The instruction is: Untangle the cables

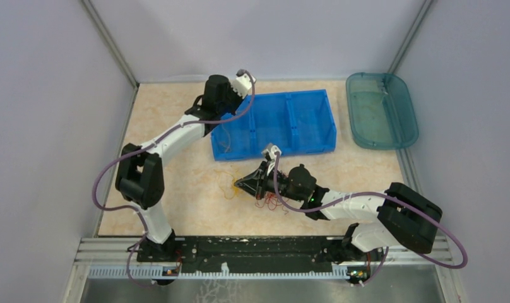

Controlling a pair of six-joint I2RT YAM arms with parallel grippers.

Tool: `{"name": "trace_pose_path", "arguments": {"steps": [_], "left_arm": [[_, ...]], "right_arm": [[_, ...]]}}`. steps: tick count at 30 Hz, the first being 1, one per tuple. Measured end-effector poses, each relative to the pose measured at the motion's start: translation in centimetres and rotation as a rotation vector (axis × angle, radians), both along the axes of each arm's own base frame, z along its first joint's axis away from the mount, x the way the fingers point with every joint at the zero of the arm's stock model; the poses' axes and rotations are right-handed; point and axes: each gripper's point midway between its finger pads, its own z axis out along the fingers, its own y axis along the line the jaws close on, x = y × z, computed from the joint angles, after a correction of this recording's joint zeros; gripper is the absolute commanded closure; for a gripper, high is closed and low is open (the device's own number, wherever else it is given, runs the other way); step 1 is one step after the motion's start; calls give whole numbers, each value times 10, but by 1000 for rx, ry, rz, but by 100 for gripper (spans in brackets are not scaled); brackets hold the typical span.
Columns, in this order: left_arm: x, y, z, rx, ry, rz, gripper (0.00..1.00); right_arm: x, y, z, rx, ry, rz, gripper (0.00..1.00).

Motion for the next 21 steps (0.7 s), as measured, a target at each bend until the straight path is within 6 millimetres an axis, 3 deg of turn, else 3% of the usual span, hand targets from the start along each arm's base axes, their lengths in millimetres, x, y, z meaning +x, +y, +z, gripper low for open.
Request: {"name": "trace_pose_path", "arguments": {"steps": [3,7,15,16,20,21], "left_arm": [[5,-15,-3,-62,35,0,100],[3,-24,-24,-101,100,10,100],[-8,1,-78,-2,129,52,97],[-9,7,-87,27,127,57,89],[-14,22,-104,109,131,66,17],[-14,23,-103,117,125,60,8]], "right_arm": [[0,0,0,0,0,-1,100],[0,0,0,0,0,-2,100],[-1,-2,-6,-11,8,-3,100],[-1,-2,-7,-12,9,-3,100],[-1,-2,-5,-4,11,-3,100],[-1,-2,-5,-3,11,-3,100]]}}
